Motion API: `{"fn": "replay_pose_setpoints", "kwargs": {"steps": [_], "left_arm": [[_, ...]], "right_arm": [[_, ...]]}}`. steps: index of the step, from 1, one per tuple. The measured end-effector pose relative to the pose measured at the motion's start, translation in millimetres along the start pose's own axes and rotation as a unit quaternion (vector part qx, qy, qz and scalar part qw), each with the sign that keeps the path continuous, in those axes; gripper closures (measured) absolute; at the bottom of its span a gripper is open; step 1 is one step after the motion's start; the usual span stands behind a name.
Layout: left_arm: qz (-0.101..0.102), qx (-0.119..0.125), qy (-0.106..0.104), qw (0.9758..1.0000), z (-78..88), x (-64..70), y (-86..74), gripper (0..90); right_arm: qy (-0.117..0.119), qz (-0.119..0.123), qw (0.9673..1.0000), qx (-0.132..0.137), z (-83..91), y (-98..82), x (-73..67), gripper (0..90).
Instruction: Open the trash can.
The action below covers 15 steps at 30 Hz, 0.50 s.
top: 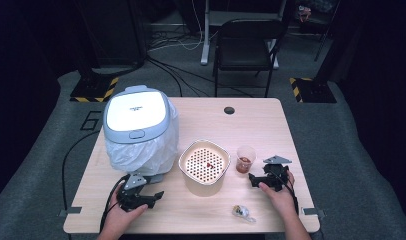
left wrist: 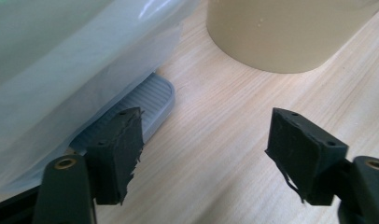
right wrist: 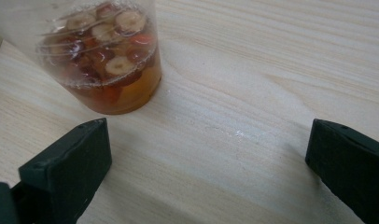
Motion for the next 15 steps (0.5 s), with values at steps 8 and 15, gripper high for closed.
{"fn": "replay_pose_setpoints", "kwargs": {"steps": [8, 15], "left_arm": [[-0.015, -0.001, 0.003, 0.9999, -10.7, 1.3, 1.4, 31.7], [-0.029, -0.003, 0.015, 0.9995, -9.6, -4.0, 3.1, 32.1]], "right_arm": [[0.002, 0.004, 1.0000, 0.001, -0.3, 0.1, -0.4, 0.0], [0.007, 0.014, 0.9999, 0.000, -0.1, -0.2, 0.6, 0.0]]}}
Point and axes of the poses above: each handheld gripper's, and its own axes: z roughly backward along the jaws, y roughly out of its top, x roughly to its right, the point moved 3 cm from there along -z, roughly forward along the jaws, and after that the axes turned 9 degrees about x, right-handed, at the moved point
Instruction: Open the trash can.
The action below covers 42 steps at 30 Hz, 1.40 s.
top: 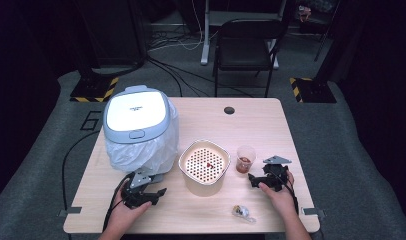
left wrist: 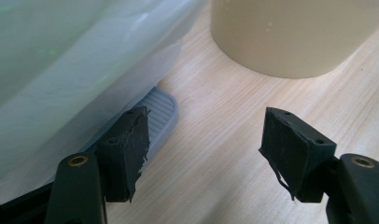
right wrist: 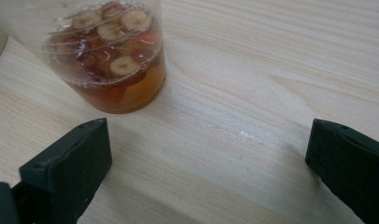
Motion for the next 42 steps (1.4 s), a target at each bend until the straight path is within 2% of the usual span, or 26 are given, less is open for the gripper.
{"fn": "replay_pose_setpoints", "kwargs": {"steps": [3, 4, 5, 6, 9, 10, 11, 12, 13, 14, 15, 17, 18, 19, 20, 21, 24, 29, 30, 33, 34, 35, 37, 38, 39, 42], "left_arm": [[-0.002, -0.002, -0.002, 1.0000, -1.3, -2.0, 0.6, 31.7], [-0.004, 0.005, 0.001, 1.0000, -3.2, -1.8, 0.3, 31.8], [-0.015, 0.003, 0.000, 0.9999, -3.0, -3.2, 0.6, 32.5], [-0.016, 0.004, 0.000, 0.9999, -3.5, -3.6, 0.4, 32.6], [-0.013, 0.011, 0.008, 0.9998, -4.5, -4.8, -0.8, 32.4], [-0.004, 0.009, 0.006, 0.9999, -4.5, -3.6, -1.7, 32.4], [-0.004, 0.011, 0.007, 0.9999, -5.1, -2.8, -2.3, 32.5], [-0.023, 0.003, 0.005, 0.9997, -4.0, -4.2, -1.8, 32.5], [-0.028, 0.007, 0.011, 0.9995, -4.7, -3.8, -2.3, 32.6], [-0.010, 0.009, 0.015, 0.9998, -6.0, 0.2, -3.7, 32.6], [-0.005, 0.004, 0.019, 0.9998, -6.1, 1.8, -4.2, 32.6], [-0.024, 0.001, 0.025, 0.9994, -6.7, 2.1, -4.4, 32.8], [-0.013, 0.004, 0.028, 0.9995, -7.5, 4.4, -5.5, 32.8], [-0.028, 0.004, 0.030, 0.9991, -7.7, 3.3, -5.7, 32.8], [-0.029, 0.003, 0.031, 0.9991, -7.6, 3.7, -6.2, 32.8], [-0.013, 0.009, 0.037, 0.9992, -8.9, 6.1, -7.1, 32.9], [-0.001, 0.015, 0.036, 0.9993, -9.2, 5.7, -7.7, 33.0], [-0.025, 0.003, 0.026, 0.9993, -8.5, 1.7, -8.0, 33.2], [-0.044, 0.002, 0.025, 0.9987, -8.4, -0.9, -7.7, 33.3], [-0.003, 0.006, 0.032, 0.9995, -11.1, 4.1, -10.8, 34.3], [-0.015, -0.003, 0.027, 0.9995, -11.1, 1.4, -11.1, 35.2], [0.001, 0.000, 0.026, 0.9997, -12.2, 2.3, -12.5, 35.8], [0.006, -0.003, 0.022, 0.9997, -13.5, 0.6, -14.2, 37.1], [-0.002, -0.001, 0.023, 0.9997, -13.5, -1.1, -14.1, 37.3], [0.012, -0.003, 0.022, 0.9997, -13.5, 0.1, -14.4, 37.2], [0.019, 0.008, 0.022, 0.9995, -14.5, -0.8, -15.1, 37.2]], "right_arm": [[0.000, 0.000, 1.0000, 0.000, 0.1, 0.0, 0.0, 0.0], [0.000, 0.000, 1.0000, 0.000, 0.0, 0.0, 0.0, 0.0], [0.000, 0.000, 1.0000, 0.000, 0.0, 0.0, 0.0, 0.0], [-0.001, -0.001, 1.0000, 0.000, 0.1, 0.0, -0.1, 0.0], [0.000, 0.000, 1.0000, 0.000, 0.0, 0.0, 0.0, 0.0], [-0.001, 0.000, 1.0000, 0.000, 0.1, 0.0, 0.0, 0.0], [-0.001, -0.001, 1.0000, 0.000, 0.1, -0.1, -0.1, 0.0], [0.000, 0.000, 1.0000, 0.000, 0.0, 0.0, 0.0, 0.0], [0.000, 0.000, 1.0000, 0.000, 0.1, 0.0, -0.1, 0.0], [0.000, 0.000, 1.0000, 0.000, 0.0, 0.0, 0.0, 0.0], [0.000, 0.000, 1.0000, 0.000, 0.1, 0.0, -0.1, 0.0], [0.000, 0.000, 1.0000, 0.000, 0.1, 0.0, -0.1, 0.0], [0.000, 0.000, 1.0000, 0.000, 0.0, 0.0, 0.0, 0.0], [-0.001, -0.001, 1.0000, 0.000, 0.1, -0.1, -0.1, 0.0], [-0.001, -0.001, 1.0000, 0.000, 0.1, -0.1, -0.1, 0.0], [0.000, 0.000, 1.0000, 0.000, 0.0, 0.0, 0.0, 0.0], [-0.001, -0.001, 1.0000, 0.000, 0.1, -0.1, -0.1, 0.0], [0.000, -0.001, 1.0000, 0.000, 0.1, -0.1, -0.1, 0.0], [0.000, 0.000, 1.0000, 0.000, 0.0, -0.1, -0.1, 0.0], [0.000, -0.001, 1.0000, 0.000, 0.1, -0.1, -0.1, 0.0], [0.000, 0.000, 1.0000, 0.000, 0.1, -0.1, -0.1, 0.0], [-0.001, -0.001, 1.0000, 0.000, 0.1, -0.1, -0.1, 0.0], [0.000, 0.000, 1.0000, 0.000, 0.1, -0.1, 0.0, 0.0], [0.000, 0.000, 1.0000, 0.000, 0.1, 0.0, -0.1, 0.0], [-0.001, -0.001, 1.0000, 0.000, 0.1, -0.1, -0.1, 0.0], [0.000, 0.000, 1.0000, 0.000, 0.0, 0.0, 0.0, 0.0]]}}
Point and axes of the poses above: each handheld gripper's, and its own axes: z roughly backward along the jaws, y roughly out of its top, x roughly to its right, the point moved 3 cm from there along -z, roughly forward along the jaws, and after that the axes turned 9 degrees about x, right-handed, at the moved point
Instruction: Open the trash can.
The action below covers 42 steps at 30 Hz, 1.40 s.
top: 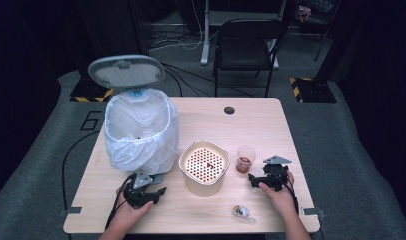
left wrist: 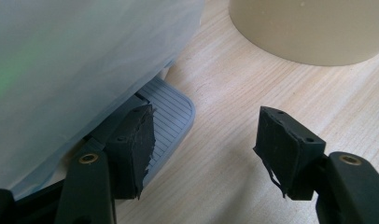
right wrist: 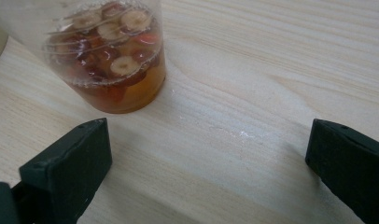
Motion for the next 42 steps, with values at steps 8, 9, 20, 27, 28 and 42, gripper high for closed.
{"fn": "replay_pose_setpoints", "kwargs": {"steps": [8, 9, 20, 27, 28, 42], "left_arm": [[-0.061, 0.003, 0.002, 0.9981, 1.6, -4.8, -0.6, 37.2], [-0.031, 0.008, 0.003, 0.9995, 1.2, -1.5, -2.2, 37.2], [-0.031, 0.006, -0.001, 0.9995, 2.0, -1.7, -2.1, 37.2], [-0.059, 0.005, 0.005, 0.9982, 1.6, -3.2, -1.2, 37.2], [-0.060, 0.002, 0.005, 0.9982, 1.7, -3.2, -0.9, 37.2], [-0.061, -0.001, 0.005, 0.9981, 1.7, -2.1, -0.9, 37.1]], "right_arm": [[-0.001, -0.006, 1.0000, 0.001, -0.1, 0.1, -1.1, 0.0], [-0.001, -0.010, 0.9999, 0.001, 0.0, 0.1, -1.9, 0.0], [-0.006, -0.014, 0.9999, 0.004, 4.2, 0.6, -6.2, 10.6], [0.004, -0.023, 0.9997, -0.006, 13.0, 3.8, -6.5, 31.9], [0.010, -0.021, 0.9997, -0.008, 15.2, 3.8, -8.0, 32.4], [0.041, 0.011, 0.9990, -0.016, 52.8, 15.5, -32.3, 34.0]]}}
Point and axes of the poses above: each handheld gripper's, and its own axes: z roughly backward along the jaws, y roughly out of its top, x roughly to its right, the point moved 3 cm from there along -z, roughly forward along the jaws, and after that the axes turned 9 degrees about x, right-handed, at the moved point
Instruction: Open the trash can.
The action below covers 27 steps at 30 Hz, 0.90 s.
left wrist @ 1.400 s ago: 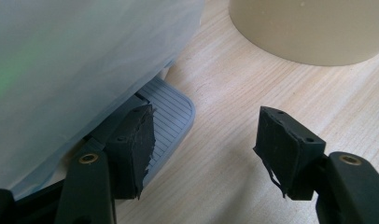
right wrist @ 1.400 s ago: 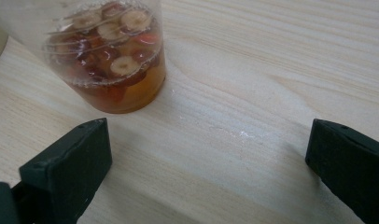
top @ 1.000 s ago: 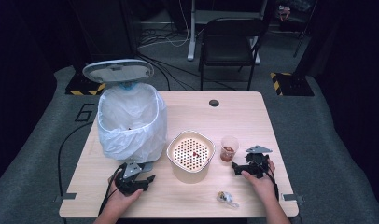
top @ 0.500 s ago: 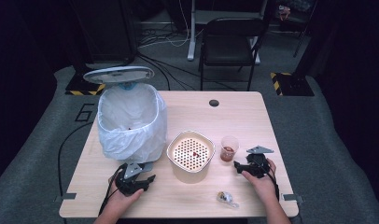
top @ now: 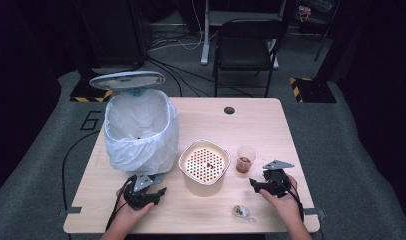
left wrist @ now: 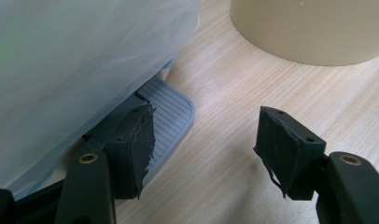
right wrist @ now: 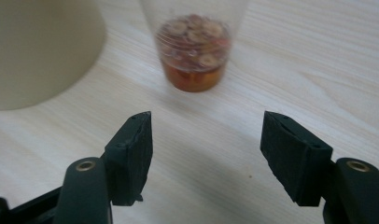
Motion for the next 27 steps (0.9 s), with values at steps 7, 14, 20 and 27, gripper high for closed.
{"fn": "replay_pose_setpoints", "kwargs": {"steps": [7, 14, 20, 27], "left_arm": [[0.042, 0.004, 0.008, 0.9991, -0.9, 6.1, -1.3, 37.1], [0.039, 0.008, 0.012, 0.9991, -1.7, 6.9, -1.4, 37.1], [0.037, 0.003, 0.012, 0.9992, -1.3, 7.0, -1.1, 37.1], [0.033, 0.001, 0.014, 0.9994, -1.5, 7.8, -1.0, 37.1]], "right_arm": [[0.069, 0.030, 0.9971, 0.011, 22.8, -3.3, -31.8, 37.3], [0.102, 0.038, 0.9939, 0.016, 29.2, -14.6, -40.5, 38.6], [0.133, 0.046, 0.9899, 0.009, 31.6, -20.5, -45.9, 38.1], [0.162, 0.052, 0.9851, 0.020, 35.6, -15.3, -55.7, 37.1]]}}
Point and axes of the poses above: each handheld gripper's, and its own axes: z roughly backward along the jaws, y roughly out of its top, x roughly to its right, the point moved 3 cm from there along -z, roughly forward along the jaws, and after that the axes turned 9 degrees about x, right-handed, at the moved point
